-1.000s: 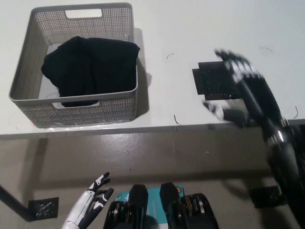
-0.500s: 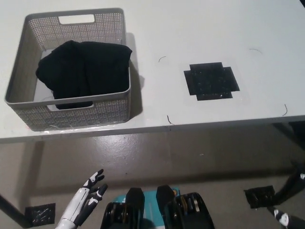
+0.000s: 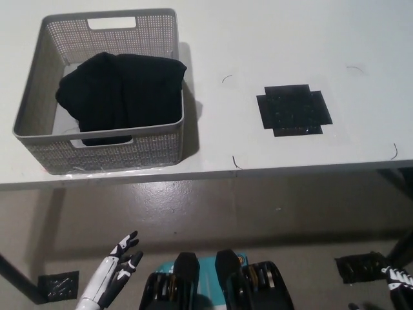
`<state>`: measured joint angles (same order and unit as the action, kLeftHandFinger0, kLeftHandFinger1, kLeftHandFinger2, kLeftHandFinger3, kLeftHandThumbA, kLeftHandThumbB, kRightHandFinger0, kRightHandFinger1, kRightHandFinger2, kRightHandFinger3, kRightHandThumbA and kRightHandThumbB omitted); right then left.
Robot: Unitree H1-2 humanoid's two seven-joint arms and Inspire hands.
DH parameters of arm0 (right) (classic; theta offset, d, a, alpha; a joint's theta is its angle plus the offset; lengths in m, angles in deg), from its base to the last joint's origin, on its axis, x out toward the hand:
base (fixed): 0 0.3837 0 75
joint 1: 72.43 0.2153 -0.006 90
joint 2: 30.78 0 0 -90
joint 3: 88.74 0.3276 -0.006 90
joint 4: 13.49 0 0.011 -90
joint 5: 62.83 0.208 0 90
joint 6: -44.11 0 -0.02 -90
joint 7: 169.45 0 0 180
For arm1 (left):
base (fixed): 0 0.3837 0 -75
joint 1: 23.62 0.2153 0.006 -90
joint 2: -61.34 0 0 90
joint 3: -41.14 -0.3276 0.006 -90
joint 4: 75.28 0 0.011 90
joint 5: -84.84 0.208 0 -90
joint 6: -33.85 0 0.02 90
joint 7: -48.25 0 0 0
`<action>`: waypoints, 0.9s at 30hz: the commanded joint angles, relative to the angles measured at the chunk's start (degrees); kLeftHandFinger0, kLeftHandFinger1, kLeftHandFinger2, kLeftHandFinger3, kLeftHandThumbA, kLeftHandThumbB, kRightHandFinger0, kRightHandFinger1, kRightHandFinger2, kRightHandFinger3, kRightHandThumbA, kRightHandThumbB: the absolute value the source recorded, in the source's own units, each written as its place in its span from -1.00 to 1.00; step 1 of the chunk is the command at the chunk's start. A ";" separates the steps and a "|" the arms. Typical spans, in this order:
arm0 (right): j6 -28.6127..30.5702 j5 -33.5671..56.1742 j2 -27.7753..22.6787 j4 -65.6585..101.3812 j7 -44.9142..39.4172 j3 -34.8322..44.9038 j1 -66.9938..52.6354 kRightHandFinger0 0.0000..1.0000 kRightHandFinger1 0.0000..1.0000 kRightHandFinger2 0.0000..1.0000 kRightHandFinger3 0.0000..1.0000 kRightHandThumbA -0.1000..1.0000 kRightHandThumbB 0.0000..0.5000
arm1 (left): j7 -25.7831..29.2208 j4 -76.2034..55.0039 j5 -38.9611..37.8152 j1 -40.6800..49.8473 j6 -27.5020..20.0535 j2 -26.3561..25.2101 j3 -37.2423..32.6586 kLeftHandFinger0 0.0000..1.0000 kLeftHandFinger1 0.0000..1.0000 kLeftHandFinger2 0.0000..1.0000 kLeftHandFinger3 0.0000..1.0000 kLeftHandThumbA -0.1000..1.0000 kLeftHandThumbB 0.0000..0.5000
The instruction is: Use the right hand to pick up a t shirt on the right hand side and place it into a contianer on the left side
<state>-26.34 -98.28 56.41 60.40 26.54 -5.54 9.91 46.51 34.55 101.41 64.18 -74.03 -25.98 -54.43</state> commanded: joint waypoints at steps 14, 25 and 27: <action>3.57 -3.15 0.26 -2.10 4.81 -2.38 1.28 1.00 1.00 1.00 1.00 0.68 0.04 | 0.18 -2.62 -0.70 -0.56 -0.89 -1.71 0.28 0.39 0.60 0.91 1.00 1.00 0.49; 2.31 -2.21 0.36 -2.04 3.05 -2.74 1.28 1.00 1.00 1.00 1.00 0.73 0.08 | -0.15 -2.40 -0.91 -0.76 -0.67 -1.94 0.25 0.43 0.62 0.92 1.00 1.00 0.52; 2.69 -2.10 0.26 -2.27 3.35 -2.66 1.57 1.00 1.00 1.00 1.00 0.67 0.05 | 0.01 -2.49 -0.61 -0.97 -0.46 -1.98 0.25 0.45 0.63 0.94 1.00 1.00 0.49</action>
<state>-24.78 -100.73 56.92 57.91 28.88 -8.15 10.83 46.47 33.84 101.25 64.04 -73.83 -26.85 -54.61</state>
